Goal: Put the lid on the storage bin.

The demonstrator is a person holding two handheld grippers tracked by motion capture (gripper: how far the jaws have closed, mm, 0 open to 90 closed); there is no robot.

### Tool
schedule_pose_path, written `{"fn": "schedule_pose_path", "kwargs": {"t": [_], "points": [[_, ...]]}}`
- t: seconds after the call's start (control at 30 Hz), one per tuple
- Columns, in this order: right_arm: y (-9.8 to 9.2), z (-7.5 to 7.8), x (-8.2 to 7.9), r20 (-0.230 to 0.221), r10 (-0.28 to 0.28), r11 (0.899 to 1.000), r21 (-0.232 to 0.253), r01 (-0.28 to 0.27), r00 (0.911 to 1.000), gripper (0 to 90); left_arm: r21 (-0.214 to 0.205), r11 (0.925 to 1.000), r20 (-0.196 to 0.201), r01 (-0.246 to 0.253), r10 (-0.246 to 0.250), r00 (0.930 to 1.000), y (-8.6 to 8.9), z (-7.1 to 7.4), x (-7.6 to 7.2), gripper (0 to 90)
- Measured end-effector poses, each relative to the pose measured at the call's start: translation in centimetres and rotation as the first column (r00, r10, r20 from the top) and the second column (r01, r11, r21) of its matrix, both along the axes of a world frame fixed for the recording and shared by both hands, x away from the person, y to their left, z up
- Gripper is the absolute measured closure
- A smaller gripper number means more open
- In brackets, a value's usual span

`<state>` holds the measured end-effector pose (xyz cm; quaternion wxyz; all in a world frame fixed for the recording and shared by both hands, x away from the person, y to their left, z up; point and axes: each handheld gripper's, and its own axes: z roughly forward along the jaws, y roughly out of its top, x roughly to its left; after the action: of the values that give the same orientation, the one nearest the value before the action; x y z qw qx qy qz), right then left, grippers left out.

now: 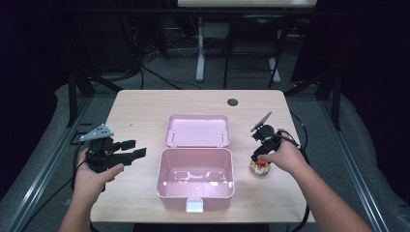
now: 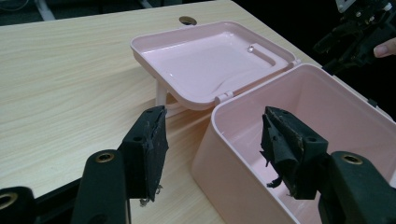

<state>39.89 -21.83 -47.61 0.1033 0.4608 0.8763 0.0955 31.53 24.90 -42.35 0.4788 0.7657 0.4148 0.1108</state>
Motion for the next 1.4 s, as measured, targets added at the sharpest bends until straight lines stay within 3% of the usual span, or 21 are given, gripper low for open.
{"fn": "schedule_pose_path", "kwargs": {"t": [0.4,0.63,1.03,1.4], "points": [[-0.2,-1.7,0.7,-0.061,-0.028,1.0,-0.011,0.028,0.9977,14.0,0.006,1.0,-0.009,0.007,-0.007,0.9999,0.0,-0.1,0.1,40.6],[-0.2,-2.6,1.2,-0.089,-0.008,0.999,-0.042,0.005,0.996,11.4,0.001,1.0,-0.008,-0.001,0.001,1.0,0.3,0.0,0.1,40.6],[-0.1,-4.8,1.7,-0.128,-0.026,0.998,-0.059,0.019,0.9915,6.0,-0.001,1.0,-0.011,-0.001,0.001,0.9999,0.4,-0.1,0.2,40.6],[0.0,-5.8,1.9,-0.146,-0.037,0.999,-0.039,0.031,0.9887,5.1,0.003,1.0,-0.014,0.0,0.0,0.9999,0.4,-0.1,0.2,40.6]]}}
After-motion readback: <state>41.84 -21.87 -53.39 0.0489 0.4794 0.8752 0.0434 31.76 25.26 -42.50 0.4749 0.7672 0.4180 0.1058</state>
